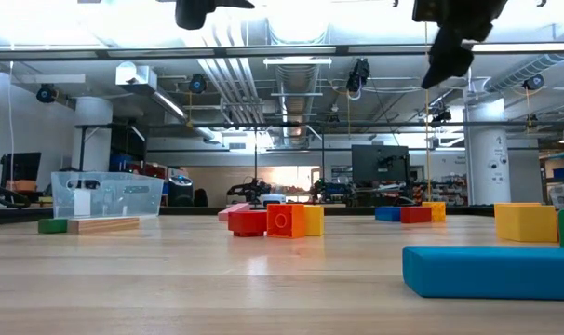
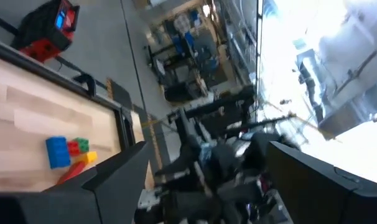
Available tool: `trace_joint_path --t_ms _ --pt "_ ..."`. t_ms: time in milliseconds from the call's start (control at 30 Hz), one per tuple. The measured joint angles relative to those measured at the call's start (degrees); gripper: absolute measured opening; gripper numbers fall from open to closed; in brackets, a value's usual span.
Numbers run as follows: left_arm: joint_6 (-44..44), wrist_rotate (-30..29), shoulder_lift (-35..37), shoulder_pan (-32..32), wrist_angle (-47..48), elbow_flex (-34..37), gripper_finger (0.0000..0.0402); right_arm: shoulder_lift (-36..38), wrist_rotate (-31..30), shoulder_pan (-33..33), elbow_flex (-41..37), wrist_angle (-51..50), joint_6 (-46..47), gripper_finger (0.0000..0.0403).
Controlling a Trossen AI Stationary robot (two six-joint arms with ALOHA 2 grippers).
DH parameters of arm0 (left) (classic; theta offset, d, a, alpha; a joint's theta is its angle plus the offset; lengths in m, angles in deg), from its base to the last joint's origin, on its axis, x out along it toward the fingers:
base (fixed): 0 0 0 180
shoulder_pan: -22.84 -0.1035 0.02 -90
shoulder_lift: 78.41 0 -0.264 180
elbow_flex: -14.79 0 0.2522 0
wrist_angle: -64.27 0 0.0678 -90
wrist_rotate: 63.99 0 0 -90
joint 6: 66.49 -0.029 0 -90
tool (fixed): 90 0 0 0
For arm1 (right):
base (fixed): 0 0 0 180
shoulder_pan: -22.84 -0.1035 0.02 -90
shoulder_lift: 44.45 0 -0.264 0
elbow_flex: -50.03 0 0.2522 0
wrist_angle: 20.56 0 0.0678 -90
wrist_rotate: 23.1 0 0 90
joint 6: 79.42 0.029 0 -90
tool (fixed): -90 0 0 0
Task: Sort blocks by size
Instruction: Put the green rectangular wooden block into the transparent bin
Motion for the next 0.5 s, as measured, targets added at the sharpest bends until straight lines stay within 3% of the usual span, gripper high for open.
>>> trace_joint_path --t_ms 167,367,500 --pt "3.25 8.02 0.53 -0.30 7.81 -0.02 0.0311 -1.61 -0.06 0.02 0.00 1.78 3.14 0.0350" --pt "23.91 24.93 3.18 -2.47 39.94 -0.04 0.0311 -4.05 -0.04 0.02 0.00 6.22 3.19 0.0350" --pt "28.16 37.54 2.65 -3.21 53.83 -0.04 0.0311 -4.80 0.09 0.05 0.00 7.82 8.00 0.0350"
